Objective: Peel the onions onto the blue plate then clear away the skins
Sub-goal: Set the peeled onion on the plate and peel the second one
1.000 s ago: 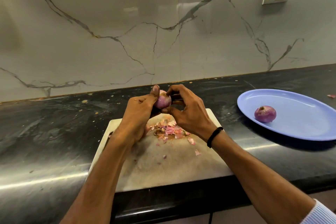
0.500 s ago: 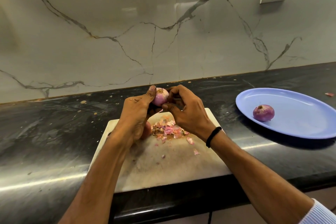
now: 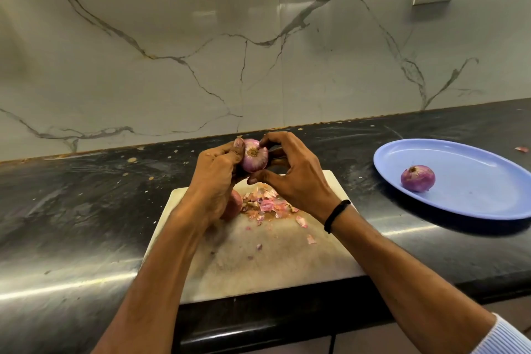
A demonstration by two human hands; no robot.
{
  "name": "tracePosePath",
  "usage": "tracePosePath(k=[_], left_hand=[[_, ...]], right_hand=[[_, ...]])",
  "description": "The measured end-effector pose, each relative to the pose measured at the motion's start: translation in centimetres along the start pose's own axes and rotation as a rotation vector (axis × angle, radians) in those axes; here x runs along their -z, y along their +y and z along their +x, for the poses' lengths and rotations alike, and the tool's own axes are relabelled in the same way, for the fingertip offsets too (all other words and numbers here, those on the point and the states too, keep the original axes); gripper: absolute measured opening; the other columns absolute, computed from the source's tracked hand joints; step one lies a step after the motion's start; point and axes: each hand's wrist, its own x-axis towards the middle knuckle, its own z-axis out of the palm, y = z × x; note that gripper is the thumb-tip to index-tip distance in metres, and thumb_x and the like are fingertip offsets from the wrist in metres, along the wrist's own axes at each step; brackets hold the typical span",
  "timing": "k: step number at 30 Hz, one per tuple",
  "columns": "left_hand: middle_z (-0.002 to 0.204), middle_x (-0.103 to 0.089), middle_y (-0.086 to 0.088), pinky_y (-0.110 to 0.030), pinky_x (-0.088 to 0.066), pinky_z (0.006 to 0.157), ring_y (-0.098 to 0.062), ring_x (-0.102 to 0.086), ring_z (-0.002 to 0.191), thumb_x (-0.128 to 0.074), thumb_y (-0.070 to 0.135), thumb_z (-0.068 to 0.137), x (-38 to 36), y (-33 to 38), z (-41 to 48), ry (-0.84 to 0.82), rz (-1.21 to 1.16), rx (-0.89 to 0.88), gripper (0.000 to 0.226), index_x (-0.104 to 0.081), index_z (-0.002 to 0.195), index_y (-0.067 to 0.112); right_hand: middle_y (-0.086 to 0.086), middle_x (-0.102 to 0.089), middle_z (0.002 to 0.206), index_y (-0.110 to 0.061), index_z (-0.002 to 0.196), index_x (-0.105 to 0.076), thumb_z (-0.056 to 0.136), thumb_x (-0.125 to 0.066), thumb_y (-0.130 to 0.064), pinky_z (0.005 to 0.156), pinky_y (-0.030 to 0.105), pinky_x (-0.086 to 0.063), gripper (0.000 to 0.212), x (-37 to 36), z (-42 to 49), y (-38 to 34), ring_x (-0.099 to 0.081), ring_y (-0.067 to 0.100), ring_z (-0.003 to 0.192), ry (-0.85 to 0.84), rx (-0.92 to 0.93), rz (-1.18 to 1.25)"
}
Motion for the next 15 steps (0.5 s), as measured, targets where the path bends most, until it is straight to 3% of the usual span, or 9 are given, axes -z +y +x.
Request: tracePosePath(k=[4, 10, 15], left_hand=[[0.083, -0.077, 0.000, -0.024, -0.060, 0.074, -0.014, -0.074, 0.083, -0.047, 0.021, 0.103, 0.0, 0.0, -0.1, -0.018, -0.005, -0.001, 0.025, -0.070, 0.093, 0.016], [0.089, -0.072, 0.000, -0.027, -0.058, 0.084, -0.014, -0.071, 0.088, -0.047, 0.023, 0.101, -0.2, -0.2, -0.1, 0.000, 0.026, 0.013, 0.023, -0.069, 0.095, 0.019], [0.080, -0.075, 0.000, -0.026, -0.061, 0.075, -0.014, -0.074, 0.078, -0.050, 0.021, 0.101, -0.1, 0.0, 0.1, 0.041, -0.043, 0.019, 0.021, -0.069, 0.095, 0.016]], right_hand=[[0.009, -0.061, 0.111, -0.003, 0.116, -0.059, 0.074, -0.087, -0.024, 0.085, 0.008, -0.051, 0.055, 0.0, -0.1, 0.3, -0.064, 0.016, 0.093, 0.023, 0.042, -0.074], [0.008, -0.062, 0.106, -0.003, 0.113, -0.061, 0.075, -0.086, -0.029, 0.082, 0.005, -0.048, 0.052, -0.1, -0.1, 0.8, -0.058, 0.010, 0.092, 0.011, 0.097, -0.161], [0.015, -0.060, 0.107, -0.001, 0.095, -0.064, 0.083, -0.080, -0.020, 0.077, 0.002, -0.047, 0.028, -0.3, -0.3, 1.1, -0.057, 0.012, 0.089, 0.026, 0.103, -0.211]])
